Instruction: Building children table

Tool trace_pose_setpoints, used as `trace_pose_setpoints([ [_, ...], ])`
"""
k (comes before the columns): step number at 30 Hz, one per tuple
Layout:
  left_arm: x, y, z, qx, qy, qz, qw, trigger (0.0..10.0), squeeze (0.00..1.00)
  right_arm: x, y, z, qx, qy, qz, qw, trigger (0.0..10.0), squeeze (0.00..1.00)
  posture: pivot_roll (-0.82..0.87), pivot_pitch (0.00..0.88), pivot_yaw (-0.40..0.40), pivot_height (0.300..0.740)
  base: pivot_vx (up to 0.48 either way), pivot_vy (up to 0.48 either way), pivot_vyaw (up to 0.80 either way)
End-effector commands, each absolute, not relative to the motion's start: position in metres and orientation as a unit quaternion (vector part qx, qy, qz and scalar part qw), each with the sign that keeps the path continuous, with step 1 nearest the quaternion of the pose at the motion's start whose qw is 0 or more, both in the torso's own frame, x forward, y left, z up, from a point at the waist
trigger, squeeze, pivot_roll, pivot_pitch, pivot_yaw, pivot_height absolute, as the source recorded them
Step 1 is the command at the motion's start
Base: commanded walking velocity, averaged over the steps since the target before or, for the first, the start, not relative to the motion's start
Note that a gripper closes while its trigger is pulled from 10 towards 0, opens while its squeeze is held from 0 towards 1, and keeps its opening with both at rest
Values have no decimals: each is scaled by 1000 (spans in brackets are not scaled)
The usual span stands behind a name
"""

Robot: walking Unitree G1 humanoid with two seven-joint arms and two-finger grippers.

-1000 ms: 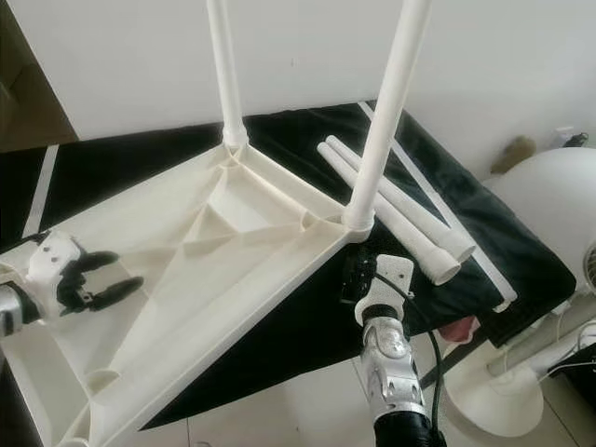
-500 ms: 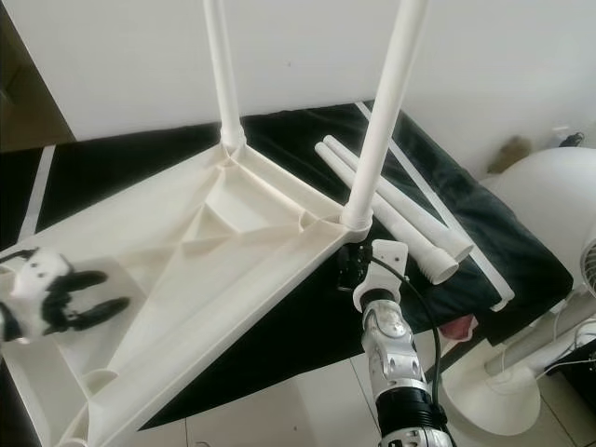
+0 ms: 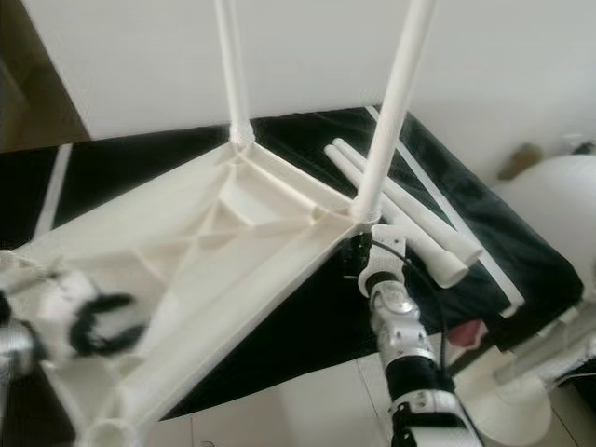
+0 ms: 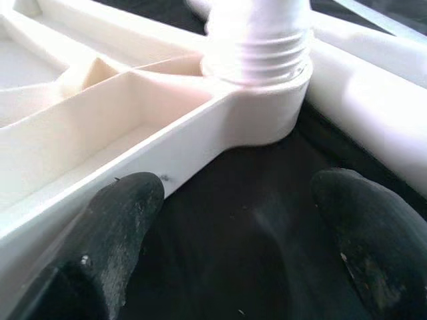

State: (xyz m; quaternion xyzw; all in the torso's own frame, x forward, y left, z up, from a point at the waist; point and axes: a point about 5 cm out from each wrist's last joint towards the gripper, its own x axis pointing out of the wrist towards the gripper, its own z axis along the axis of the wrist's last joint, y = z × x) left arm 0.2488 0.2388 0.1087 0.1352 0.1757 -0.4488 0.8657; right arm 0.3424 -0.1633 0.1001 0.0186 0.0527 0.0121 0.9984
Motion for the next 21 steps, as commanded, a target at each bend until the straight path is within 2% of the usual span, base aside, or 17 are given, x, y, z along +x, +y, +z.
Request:
trace_pose_setpoints([
  [1,237,206,94,121,191,-529,818,10000,0,346,-146,97,13,61,66,996,10000,0,7,20,-8,740,0,0,0],
  [5,240,182,97,119,170,-550,809,10000,0,355,-131,100,2,71,119,990,10000,0,-3,5,0,740,0,0,0],
  [13,253,179,106,137,151,-527,825,10000,0,360,-116,100,-19,77,163,983,10000,0,0,0,-2,740,0,0,0],
  [17,265,201,116,167,142,-479,850,10000,0,359,-110,95,-16,83,180,980,10000,0,9,0,-7,740,0,0,0],
  [21,271,218,123,183,138,-451,862,10000,0,358,-109,93,-19,82,184,979,10000,0,9,2,-8,740,0,0,0],
])
